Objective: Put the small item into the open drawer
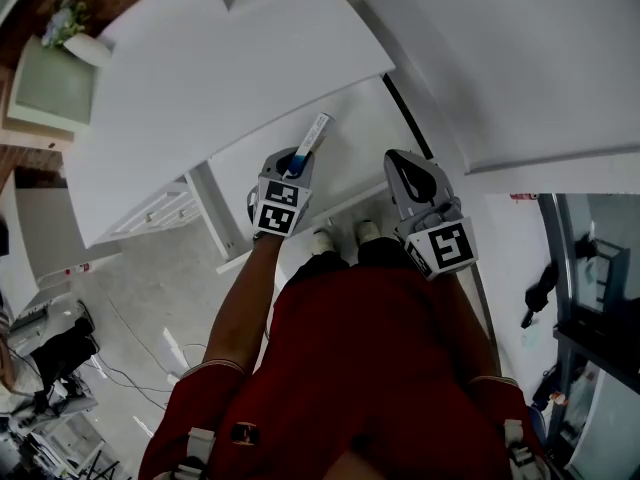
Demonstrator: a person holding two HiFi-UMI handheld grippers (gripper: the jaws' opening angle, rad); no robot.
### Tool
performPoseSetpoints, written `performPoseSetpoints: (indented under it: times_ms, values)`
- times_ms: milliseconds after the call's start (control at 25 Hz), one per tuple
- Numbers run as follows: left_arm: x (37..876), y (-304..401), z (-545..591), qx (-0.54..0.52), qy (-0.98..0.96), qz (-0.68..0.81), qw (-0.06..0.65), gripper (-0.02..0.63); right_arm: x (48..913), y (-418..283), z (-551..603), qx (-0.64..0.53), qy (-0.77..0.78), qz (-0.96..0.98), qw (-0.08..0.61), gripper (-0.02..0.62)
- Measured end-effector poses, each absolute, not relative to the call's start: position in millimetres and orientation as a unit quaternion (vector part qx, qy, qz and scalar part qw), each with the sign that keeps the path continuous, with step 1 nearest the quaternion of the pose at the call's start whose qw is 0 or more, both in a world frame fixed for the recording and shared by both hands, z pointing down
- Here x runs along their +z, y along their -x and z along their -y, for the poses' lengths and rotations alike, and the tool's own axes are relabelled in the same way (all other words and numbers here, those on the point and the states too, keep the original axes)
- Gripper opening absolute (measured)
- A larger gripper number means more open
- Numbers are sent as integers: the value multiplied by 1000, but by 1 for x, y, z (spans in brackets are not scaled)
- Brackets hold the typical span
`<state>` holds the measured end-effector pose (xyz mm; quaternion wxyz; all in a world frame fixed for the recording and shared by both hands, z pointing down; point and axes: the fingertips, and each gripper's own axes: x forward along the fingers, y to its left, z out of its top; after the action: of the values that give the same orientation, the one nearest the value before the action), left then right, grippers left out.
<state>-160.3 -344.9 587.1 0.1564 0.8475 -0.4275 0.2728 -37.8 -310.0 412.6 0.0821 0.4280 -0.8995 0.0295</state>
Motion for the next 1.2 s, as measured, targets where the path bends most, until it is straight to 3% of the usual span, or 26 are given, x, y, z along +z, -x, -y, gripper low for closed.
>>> performPoseSetpoints:
  times_ms: [1000,1200]
  values:
    - [692,159,371,389,-778,447,208,81,435,0,366,48,-392,913,101,12]
    - [689,157,370,378,-783,448,208,153,435,-5,365,50,-391,914,96,12]
